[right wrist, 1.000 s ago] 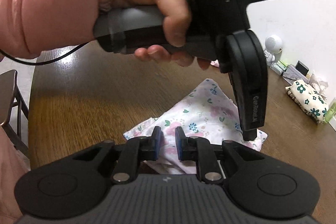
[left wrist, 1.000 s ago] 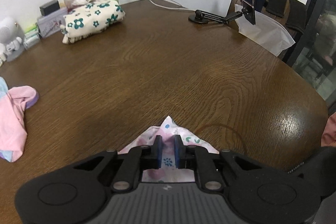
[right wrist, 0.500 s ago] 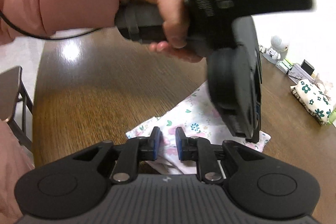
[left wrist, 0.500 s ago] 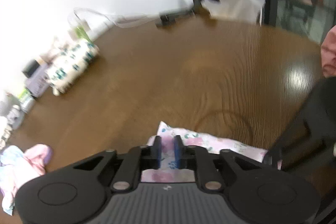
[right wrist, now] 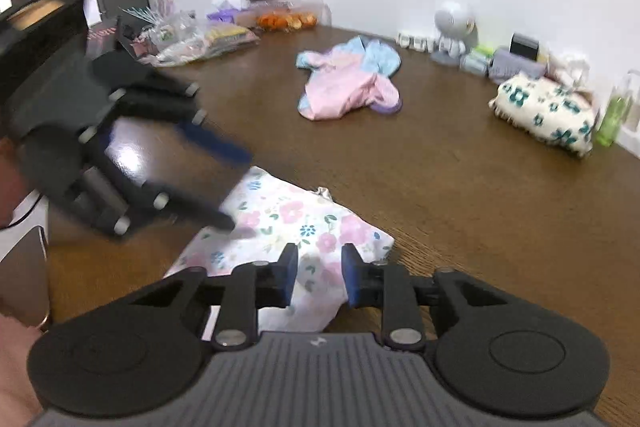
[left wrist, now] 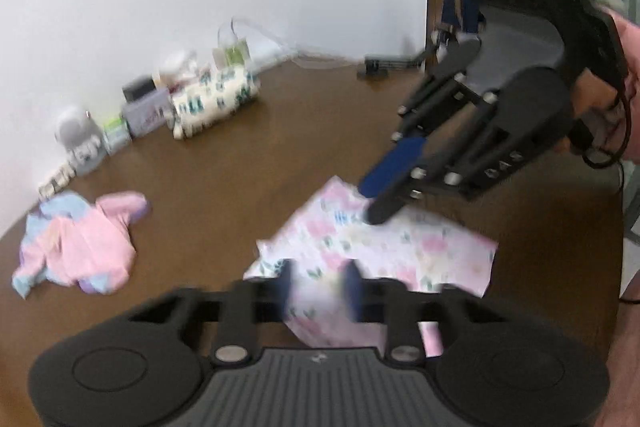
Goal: Fold clothes
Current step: 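Press the folded bundle flat with both grippers and open them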
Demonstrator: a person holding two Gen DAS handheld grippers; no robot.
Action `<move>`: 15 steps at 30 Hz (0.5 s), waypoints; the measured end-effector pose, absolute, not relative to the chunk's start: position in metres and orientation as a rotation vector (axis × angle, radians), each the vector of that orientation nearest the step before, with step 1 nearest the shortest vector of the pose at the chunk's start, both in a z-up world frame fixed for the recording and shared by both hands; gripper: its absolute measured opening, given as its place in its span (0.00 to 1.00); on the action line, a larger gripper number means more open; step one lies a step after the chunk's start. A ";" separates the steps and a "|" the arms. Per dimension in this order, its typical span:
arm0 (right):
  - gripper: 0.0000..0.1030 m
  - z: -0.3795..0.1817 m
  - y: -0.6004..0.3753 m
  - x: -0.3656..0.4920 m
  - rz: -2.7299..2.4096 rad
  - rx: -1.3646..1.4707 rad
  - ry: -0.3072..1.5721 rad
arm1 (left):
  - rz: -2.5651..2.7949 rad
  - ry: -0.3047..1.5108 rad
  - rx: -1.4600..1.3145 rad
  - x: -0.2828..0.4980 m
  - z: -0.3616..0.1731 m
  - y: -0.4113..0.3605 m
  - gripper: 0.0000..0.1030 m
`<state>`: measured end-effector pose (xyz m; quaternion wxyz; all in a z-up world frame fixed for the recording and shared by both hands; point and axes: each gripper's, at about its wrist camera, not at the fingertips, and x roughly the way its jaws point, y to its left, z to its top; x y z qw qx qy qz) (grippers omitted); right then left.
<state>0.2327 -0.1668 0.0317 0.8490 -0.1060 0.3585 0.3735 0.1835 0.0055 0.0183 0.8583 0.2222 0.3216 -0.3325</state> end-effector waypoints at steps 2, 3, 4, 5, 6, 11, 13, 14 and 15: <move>0.19 0.021 -0.160 0.233 0.785 -0.239 0.765 | -0.691 0.699 0.468 0.186 0.009 0.004 0.15; 0.19 0.016 -0.159 0.232 0.780 -0.253 0.764 | -0.692 0.703 0.461 0.187 0.006 0.004 0.15; 0.19 0.013 -0.157 0.228 0.773 -0.266 0.760 | -0.693 0.703 0.458 0.188 0.004 0.004 0.15; 0.19 0.011 -0.154 0.224 0.766 -0.279 0.754 | -0.695 0.702 0.460 0.191 0.003 0.003 0.15; 0.19 0.010 -0.153 0.221 0.758 -0.288 0.748 | -0.698 0.700 0.463 0.192 0.004 0.002 0.15; 0.22 0.032 -0.159 0.199 0.742 -0.234 0.707 | -0.668 0.690 0.403 0.179 0.015 0.010 0.31; 0.22 0.041 -0.167 0.186 0.763 -0.221 0.696 | -0.680 0.696 0.368 0.175 0.020 0.014 0.31; 0.22 0.041 -0.168 0.181 0.766 -0.234 0.700 | -0.695 0.701 0.357 0.171 0.022 0.016 0.29; 0.22 0.040 -0.169 0.178 0.766 -0.250 0.705 | -0.707 0.706 0.354 0.165 0.023 0.015 0.29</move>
